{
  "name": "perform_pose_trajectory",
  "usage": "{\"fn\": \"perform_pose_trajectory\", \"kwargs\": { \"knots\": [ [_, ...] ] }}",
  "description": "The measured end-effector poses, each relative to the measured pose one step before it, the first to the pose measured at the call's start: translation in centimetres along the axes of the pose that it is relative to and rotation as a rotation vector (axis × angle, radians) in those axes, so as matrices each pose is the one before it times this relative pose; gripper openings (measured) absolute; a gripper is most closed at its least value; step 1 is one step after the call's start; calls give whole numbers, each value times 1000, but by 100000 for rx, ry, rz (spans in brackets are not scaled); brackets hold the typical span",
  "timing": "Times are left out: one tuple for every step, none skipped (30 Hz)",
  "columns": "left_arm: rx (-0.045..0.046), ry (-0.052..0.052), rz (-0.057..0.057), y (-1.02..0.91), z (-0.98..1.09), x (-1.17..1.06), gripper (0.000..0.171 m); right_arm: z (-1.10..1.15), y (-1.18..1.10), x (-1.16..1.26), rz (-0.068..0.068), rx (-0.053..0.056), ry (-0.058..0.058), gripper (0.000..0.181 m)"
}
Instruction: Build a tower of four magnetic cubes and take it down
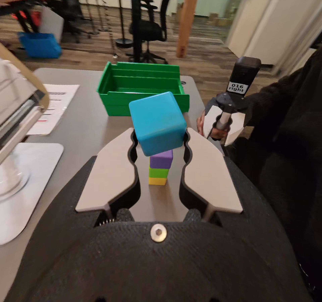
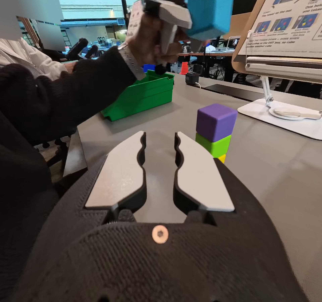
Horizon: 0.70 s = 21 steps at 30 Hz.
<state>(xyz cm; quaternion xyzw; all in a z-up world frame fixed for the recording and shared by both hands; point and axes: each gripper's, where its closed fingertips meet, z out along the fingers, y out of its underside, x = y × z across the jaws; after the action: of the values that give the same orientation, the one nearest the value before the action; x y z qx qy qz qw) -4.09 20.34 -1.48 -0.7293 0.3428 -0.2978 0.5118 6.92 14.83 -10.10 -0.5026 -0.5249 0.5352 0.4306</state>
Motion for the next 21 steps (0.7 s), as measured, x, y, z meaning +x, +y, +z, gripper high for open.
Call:
{"fn": "perform_pose_trajectory", "kwargs": {
  "knots": [
    [-2442, 3452, -229, 366, 1020, -145, 53, 53, 211, -106, 55, -564, -576, 33],
    [-3284, 2570, 200, 520, 984, -170, 53, 85, 274, -106, 762, -741, -732, 34],
    [-3115, 1716, 778, 552, 967, -169, 53, 67, 277, -112, 1121, -699, -733, 36],
    [-3391, 1918, 714, 602, 909, -40, 53, 52, 211, -113, 1275, -337, -696, 38],
    [-3121, 1960, 910, 570, 824, 63, 53, 20, 153, -112, 1120, -84, -639, 39],
    [-2445, 1320, 1150, 441, 714, 45, 53, -16, 152, -104, 676, -336, -543, 40],
    [-1954, 922, 941, 315, 592, 10, 53, -28, 195, -88, 100, -772, -276, 40],
    [-1846, 1348, 478, 266, 488, 75, 53, -50, 204, -26, -433, -874, 165, 41],
    [-1438, 1398, 289, 168, 391, 82, 53, -70, 188, 31, -707, -786, 652, 41],
    [-901, 1212, 488, 80, 315, 76, 53, -90, 150, 54, -662, -712, 835, 42],
    [-352, 1300, 618, 12, 254, 125, 53, -95, 116, 60, -419, -548, 737, 42],
    [-171, 1459, 321, -11, 179, 144, 53, -95, 71, 68, -183, -301, 646, 42],
    [-123, 1223, 167, 7, 117, 103, 53, -95, 44, 75, -11, -98, 575, 43],
    [-135, 797, 417, 52, 66, 54, 53, -76, 16, 84, 178, -12, 424, 43],
    [-25, 73, 822, 119, 20, -46, 53, -68, 13, 66, 344, -10, 215, 43],
    [76, 1, 949, 172, -39, -27, 53, -50, 6, 78, 439, 4, 188, 43],
    [217, -156, 395, 191, -66, -71, 53, -34, -1, 62, 443, 57, 205, 43],
    [233, -112, -222, 177, -99, -93, 53, -24, -14, 50, 400, 74, 94, 43],
    [275, 505, -382, 162, -80, 6, 53, -4, -5, 33, 346, 50, -99, 43],
    [215, 573, -282, 121, -54, 42, 53, 10, 21, 16, 321, -76, -113, 43],
    [272, -3, -32, 69, -26, -20, 53, 32, 42, 27, 299, -193, -82, 43]
  ]
}}
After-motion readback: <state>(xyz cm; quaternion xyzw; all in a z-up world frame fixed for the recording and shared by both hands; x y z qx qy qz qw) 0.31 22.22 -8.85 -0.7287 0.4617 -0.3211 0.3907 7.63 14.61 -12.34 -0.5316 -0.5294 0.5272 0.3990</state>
